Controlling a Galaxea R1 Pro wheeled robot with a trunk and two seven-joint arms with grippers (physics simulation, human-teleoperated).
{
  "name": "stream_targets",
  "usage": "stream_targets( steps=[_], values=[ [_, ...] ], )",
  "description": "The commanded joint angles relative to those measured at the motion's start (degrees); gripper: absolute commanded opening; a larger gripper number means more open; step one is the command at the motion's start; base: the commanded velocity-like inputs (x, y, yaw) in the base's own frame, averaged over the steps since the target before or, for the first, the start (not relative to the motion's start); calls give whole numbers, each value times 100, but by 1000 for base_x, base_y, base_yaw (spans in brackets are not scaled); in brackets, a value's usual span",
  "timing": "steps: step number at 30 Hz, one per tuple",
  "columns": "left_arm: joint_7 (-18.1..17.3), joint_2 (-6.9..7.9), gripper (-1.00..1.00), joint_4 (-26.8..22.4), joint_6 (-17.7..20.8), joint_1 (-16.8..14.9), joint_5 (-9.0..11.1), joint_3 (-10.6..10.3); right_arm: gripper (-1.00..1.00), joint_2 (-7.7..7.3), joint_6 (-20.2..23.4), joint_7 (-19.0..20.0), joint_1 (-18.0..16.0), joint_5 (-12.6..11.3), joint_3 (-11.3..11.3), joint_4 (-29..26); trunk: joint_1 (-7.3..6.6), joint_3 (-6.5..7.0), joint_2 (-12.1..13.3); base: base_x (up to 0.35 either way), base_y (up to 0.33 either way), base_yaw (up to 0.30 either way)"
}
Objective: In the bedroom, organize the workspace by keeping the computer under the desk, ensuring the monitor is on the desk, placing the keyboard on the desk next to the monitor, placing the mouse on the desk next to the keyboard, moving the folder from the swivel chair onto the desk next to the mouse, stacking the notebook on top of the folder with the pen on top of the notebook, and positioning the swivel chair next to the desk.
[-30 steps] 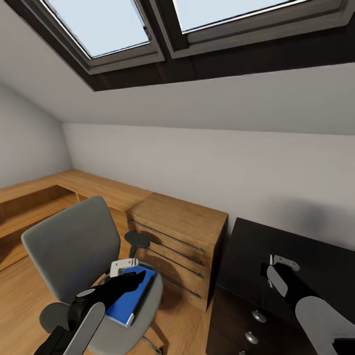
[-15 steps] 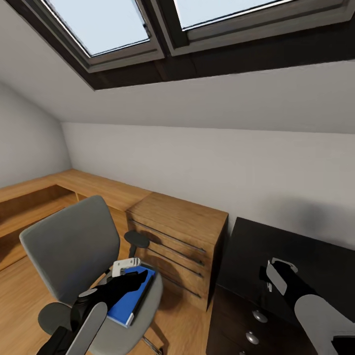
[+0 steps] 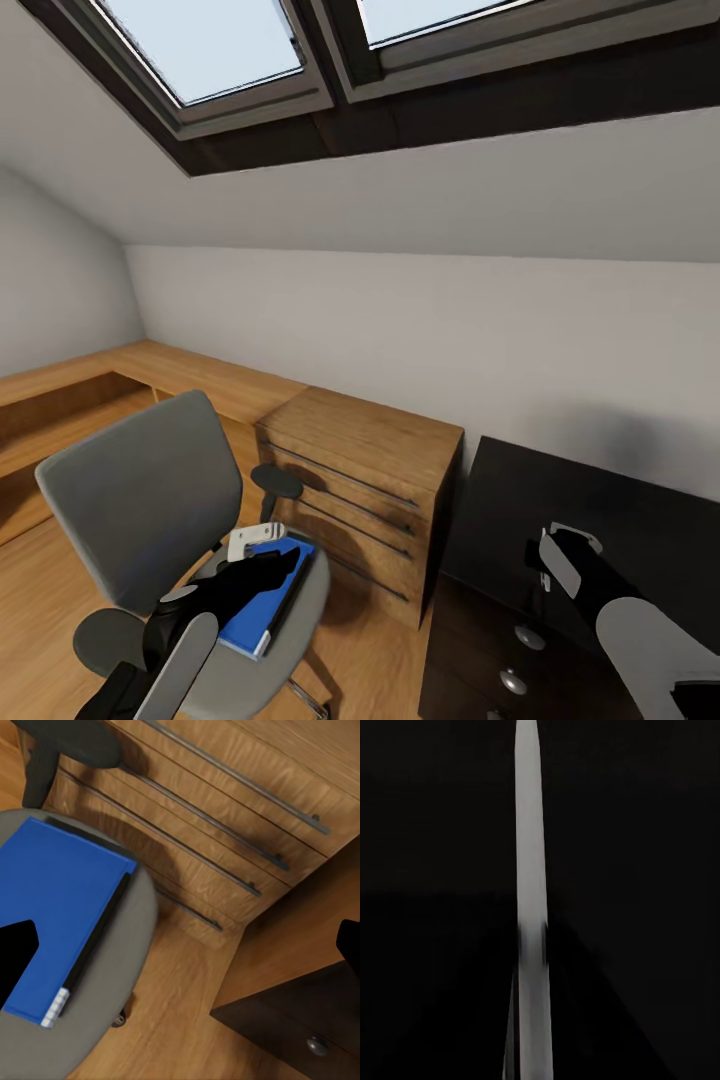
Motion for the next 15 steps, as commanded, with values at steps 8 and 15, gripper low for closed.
stream_targets(
  steps=[8, 15],
  values=[
    [60, 5, 100, -7, 7, -6, 60, -3, -100, -4, 13, -32, -3, -57, 34, -13, 0, -7, -5, 0, 0, 0],
    [60, 5, 100, -7, 8, -6, 60, 2, 100, -4, 8, -39, -3, -53, 34, -14, 0, -7, -5, 0, 0, 0]
  ],
)
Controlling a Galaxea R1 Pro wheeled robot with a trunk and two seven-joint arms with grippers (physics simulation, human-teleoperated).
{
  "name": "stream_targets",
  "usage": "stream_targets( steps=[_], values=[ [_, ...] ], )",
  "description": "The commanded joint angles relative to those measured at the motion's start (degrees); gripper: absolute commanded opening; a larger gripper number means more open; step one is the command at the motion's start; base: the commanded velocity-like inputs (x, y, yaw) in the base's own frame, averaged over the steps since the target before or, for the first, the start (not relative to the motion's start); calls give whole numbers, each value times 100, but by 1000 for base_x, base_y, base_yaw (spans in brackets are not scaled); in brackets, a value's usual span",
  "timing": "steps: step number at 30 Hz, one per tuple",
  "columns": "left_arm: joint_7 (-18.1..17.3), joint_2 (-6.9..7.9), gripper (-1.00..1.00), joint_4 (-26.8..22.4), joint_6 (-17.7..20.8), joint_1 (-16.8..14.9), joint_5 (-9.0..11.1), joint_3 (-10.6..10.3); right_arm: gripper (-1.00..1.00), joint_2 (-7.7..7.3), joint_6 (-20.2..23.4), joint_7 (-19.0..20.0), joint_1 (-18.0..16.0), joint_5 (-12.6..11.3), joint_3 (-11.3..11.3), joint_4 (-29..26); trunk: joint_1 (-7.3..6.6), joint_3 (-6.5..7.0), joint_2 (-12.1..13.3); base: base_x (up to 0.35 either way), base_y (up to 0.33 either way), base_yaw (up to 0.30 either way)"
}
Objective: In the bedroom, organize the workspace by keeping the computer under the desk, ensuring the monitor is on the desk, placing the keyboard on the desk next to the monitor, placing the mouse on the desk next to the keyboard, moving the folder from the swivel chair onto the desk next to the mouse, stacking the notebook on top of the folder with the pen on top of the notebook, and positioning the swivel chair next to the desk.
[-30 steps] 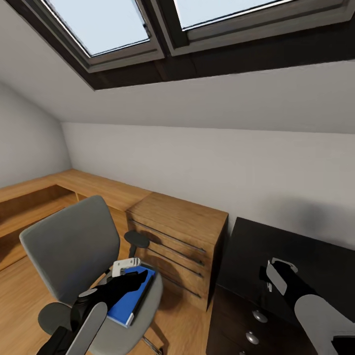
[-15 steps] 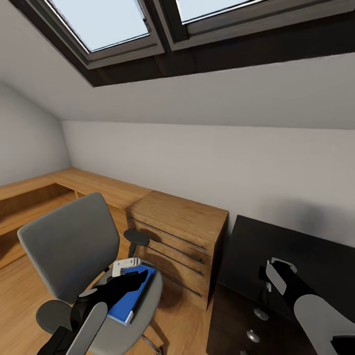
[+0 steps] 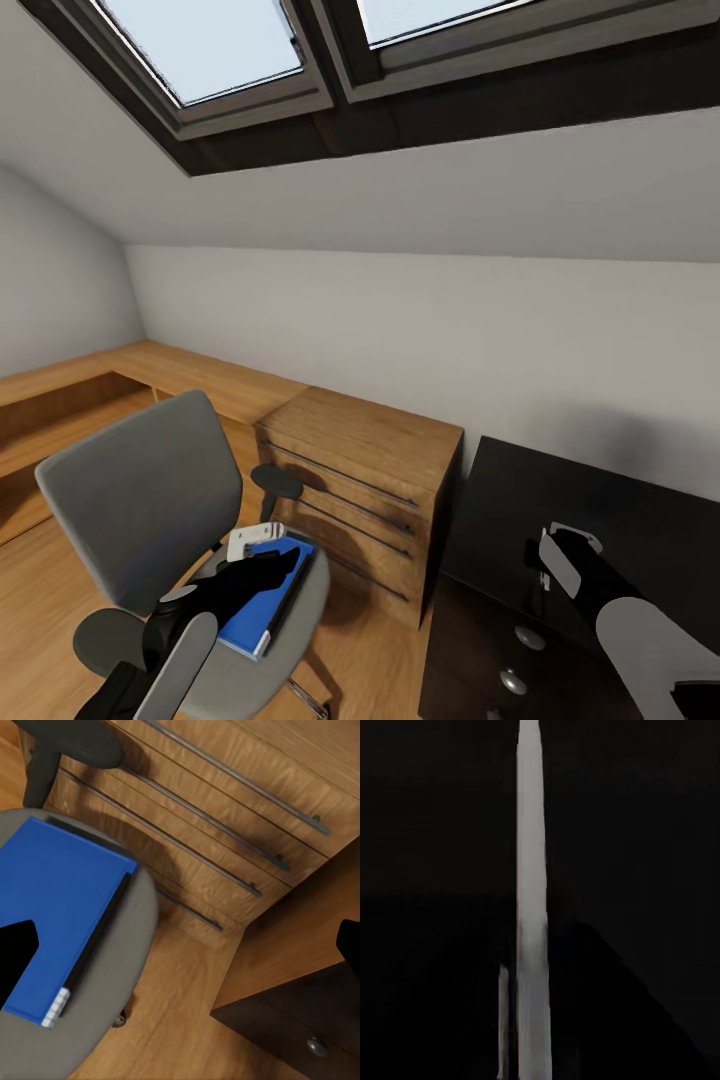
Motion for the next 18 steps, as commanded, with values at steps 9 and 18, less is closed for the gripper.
stream_targets(
  steps=[9, 18],
  values=[
    [60, 12, 100, -7, 13, -6, 62, -10, 100, -5, 3, -54, -3, -52, 35, -23, 0, -7, -5, 0, 0, 0],
    [60, 14, 100, -7, 13, -6, 60, -3, 100, -5, -9, -53, -3, -52, 35, -53, 0, -7, -5, 0, 0, 0]
  ],
)
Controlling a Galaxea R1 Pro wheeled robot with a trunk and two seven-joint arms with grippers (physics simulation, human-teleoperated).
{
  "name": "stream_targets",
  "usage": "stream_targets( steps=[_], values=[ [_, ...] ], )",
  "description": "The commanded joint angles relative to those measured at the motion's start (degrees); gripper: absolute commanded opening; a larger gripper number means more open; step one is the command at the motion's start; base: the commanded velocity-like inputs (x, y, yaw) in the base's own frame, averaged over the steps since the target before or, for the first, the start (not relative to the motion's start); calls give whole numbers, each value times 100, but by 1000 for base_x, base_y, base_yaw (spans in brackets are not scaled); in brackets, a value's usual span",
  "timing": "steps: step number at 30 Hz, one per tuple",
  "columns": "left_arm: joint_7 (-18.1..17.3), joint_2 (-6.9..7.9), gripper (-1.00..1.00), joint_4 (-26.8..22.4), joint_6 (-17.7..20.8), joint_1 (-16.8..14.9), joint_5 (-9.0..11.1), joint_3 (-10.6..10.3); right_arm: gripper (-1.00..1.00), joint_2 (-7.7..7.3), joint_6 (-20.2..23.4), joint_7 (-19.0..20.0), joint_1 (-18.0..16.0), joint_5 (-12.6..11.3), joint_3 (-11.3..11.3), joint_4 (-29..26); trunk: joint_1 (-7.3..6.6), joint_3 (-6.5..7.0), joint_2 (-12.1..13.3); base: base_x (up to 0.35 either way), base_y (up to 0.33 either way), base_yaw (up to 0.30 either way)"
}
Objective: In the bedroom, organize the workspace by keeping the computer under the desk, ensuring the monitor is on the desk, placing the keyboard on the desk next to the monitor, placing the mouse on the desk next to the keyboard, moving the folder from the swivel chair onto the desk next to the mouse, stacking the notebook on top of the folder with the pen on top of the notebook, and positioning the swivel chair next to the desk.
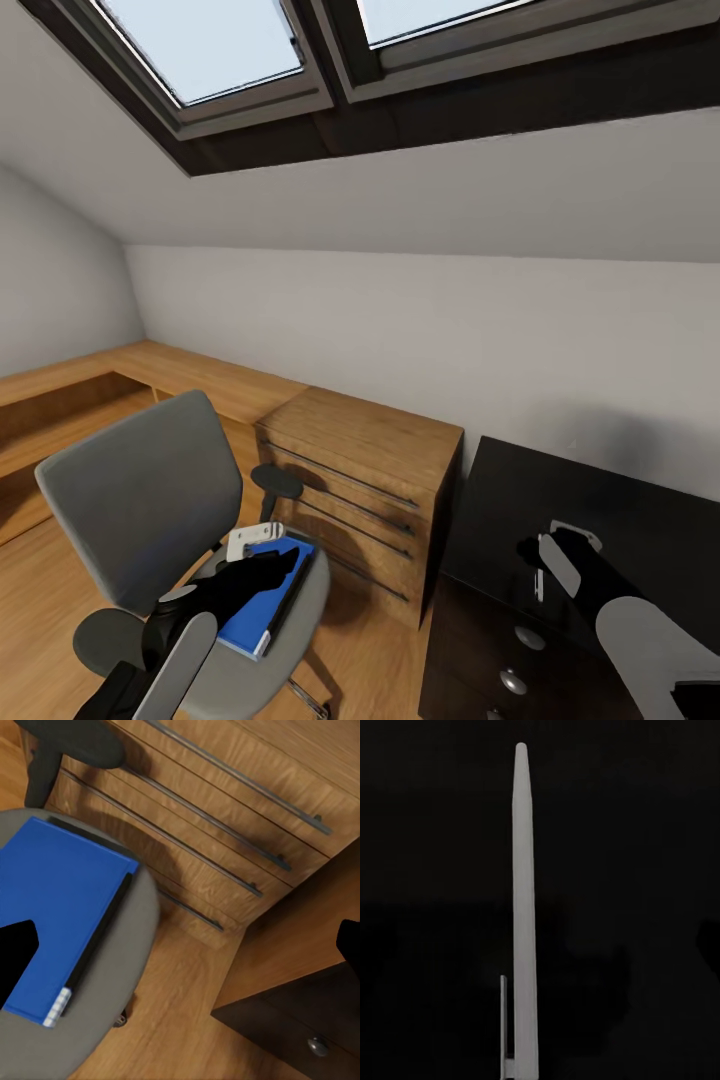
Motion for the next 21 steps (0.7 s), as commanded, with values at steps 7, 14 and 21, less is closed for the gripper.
stream_targets(
  steps=[7, 14, 21],
  values=[
    [60, 5, 100, -7, 6, -6, 59, -3, 100, -11, 35, -63, 3, -59, 23, -640, 0, -7, -5, 0, 0, 0],
    [60, 12, 100, -7, 6, -6, 59, -1, 100, 4, 417, -149, 552, -128, 18, -2841, 0, -7, -5, 0, 0, 0],
    [60, 21, 100, -7, 6, -6, 59, 8, 100, 55, 677, -163, 646, -147, 18, -3175, 0, -7, -5, 0, 0, 47]
  ],
)
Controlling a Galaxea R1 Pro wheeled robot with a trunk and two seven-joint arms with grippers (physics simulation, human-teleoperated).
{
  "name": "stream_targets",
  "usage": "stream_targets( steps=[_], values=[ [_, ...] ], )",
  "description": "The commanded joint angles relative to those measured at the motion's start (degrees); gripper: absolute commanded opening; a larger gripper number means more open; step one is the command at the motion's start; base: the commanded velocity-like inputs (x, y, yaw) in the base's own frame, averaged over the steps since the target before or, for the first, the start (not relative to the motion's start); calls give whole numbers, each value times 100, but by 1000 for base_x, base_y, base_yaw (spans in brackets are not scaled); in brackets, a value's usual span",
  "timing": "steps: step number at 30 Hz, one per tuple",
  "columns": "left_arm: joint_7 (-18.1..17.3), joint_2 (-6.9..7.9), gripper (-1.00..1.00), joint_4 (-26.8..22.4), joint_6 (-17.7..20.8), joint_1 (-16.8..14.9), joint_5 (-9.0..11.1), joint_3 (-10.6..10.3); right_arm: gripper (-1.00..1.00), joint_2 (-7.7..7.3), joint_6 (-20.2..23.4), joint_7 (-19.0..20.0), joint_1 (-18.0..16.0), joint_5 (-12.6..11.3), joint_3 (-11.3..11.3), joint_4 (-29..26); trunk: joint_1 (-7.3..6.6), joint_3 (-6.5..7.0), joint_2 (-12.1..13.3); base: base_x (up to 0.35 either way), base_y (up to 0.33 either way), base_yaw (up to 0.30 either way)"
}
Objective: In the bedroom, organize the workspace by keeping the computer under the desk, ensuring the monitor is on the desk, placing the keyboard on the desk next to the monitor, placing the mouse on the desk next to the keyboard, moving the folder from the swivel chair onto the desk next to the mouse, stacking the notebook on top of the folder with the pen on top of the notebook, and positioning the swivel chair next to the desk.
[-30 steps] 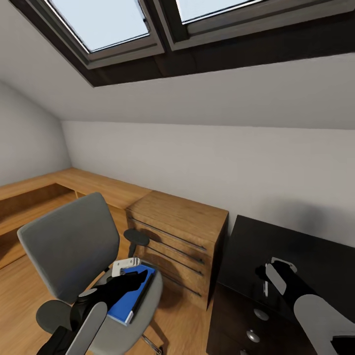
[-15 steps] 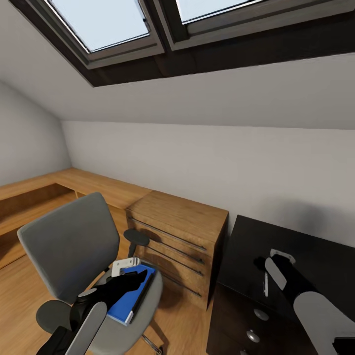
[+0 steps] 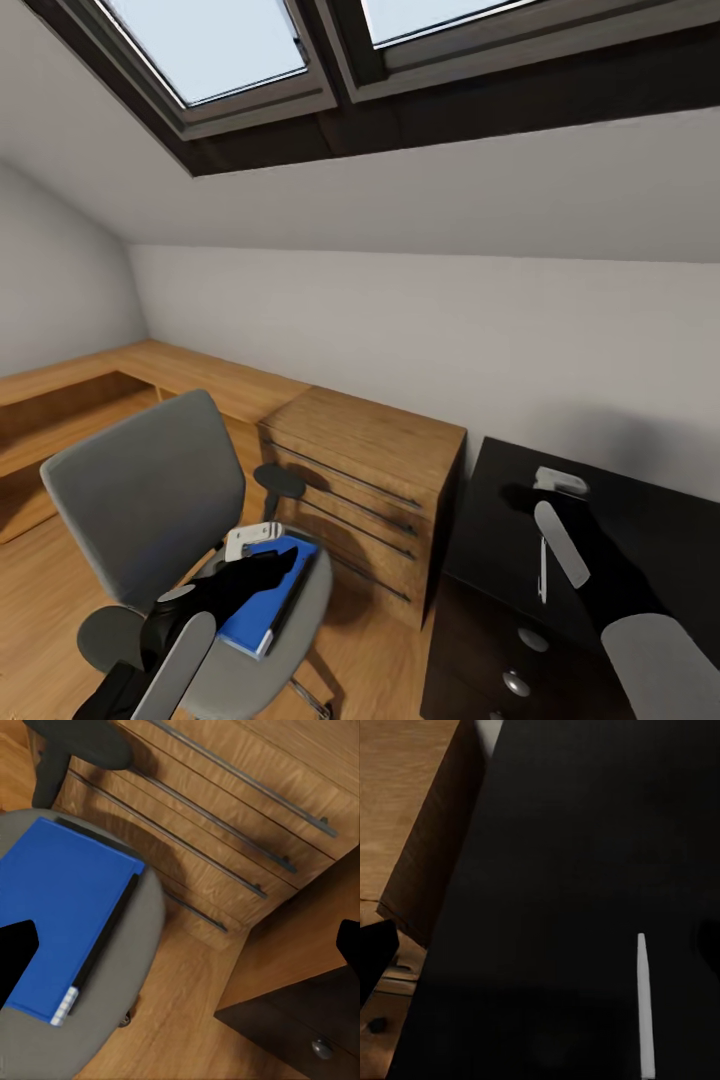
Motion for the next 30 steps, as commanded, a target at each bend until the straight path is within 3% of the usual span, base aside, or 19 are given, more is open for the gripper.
stream_targets(
  steps=[1, 5, 18, 27, 29, 30],
  values=[
    [60, 7, 100, -6, 7, -7, 59, -10, 100, 10, 21, -59, 0, -59, 21, -23, 0, -7, -5, 0, 0, 168],
    [60, 14, 100, -6, 7, -7, 59, -4, 100, 112, 58, -61, 19, -53, 21, -71, 0, -7, -5, 0, 0, 236],
    [60, 23, 100, -6, 3, -7, 59, 106, 100, 171, 58, -63, 24, -51, 27, -73, 0, -7, -5, 0, 0, 274],
    [58, 24, 100, -4, 6, -7, 59, 485, 100, 353, 49, -73, 24, 4, 23, -60, 0, -7, -5, 0, 0, 279],
    [49, 24, 100, 0, 6, -7, 64, 862, 100, 397, 49, -75, 24, 14, 30, -51, 0, -7, -5, 0, 0, 279],
    [48, 24, 100, 1, 6, -7, 65, 930, 100, 404, 49, -76, 24, 15, 34, -50, 0, -7, -5, 0, 0, 279]
  ],
)
